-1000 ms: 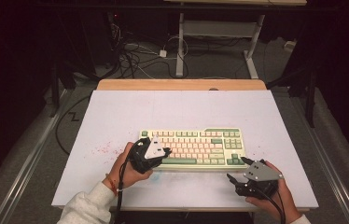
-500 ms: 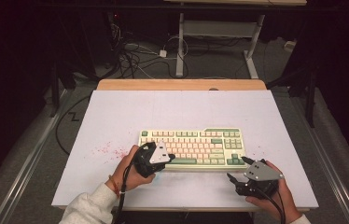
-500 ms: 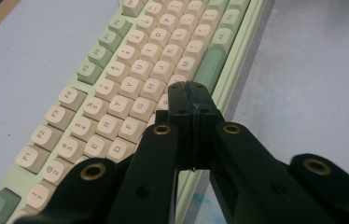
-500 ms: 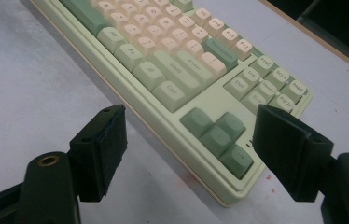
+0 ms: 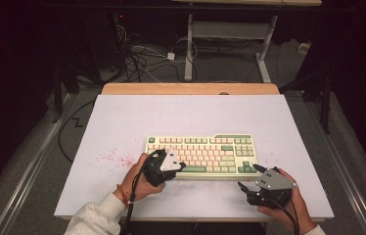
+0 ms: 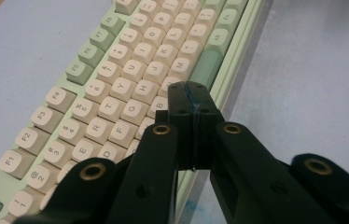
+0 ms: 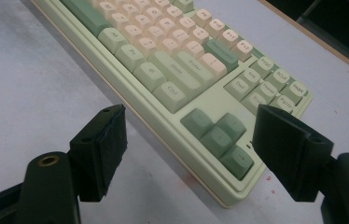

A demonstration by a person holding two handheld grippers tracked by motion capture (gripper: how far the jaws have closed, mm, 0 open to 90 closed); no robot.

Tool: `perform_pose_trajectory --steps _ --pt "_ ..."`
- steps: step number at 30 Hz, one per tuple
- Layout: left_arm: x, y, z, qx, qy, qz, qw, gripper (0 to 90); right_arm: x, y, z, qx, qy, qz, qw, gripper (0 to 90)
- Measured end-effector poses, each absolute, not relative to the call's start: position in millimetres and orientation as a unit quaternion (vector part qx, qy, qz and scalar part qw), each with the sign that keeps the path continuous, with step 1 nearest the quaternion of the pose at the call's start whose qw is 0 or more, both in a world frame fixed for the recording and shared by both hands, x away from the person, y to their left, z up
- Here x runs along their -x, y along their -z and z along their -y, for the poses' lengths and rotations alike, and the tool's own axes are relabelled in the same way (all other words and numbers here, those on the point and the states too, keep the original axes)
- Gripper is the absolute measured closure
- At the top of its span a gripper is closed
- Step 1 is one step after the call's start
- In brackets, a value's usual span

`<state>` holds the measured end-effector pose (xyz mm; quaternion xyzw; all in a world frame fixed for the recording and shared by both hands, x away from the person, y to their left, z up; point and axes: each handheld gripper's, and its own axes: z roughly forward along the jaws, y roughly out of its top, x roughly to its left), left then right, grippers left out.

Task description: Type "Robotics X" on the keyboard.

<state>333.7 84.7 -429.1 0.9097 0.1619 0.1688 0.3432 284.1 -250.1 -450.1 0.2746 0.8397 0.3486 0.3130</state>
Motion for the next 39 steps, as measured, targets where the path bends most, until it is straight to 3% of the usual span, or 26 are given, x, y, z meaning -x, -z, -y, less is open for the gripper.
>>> perform_pose_trajectory --steps 33,39 --pt "-346.6 452.7 -83.4 -0.927 -0.179 -0.174 0.281 87.8 -284.3 451.0 250.1 -0.273 -0.346 -0.842 0.311 26.4" --pt "-344.8 445.3 -84.2 -0.919 -0.180 -0.181 0.300 85.4 -283.6 451.2 248.8 -0.268 -0.345 -0.845 0.308 26.4"
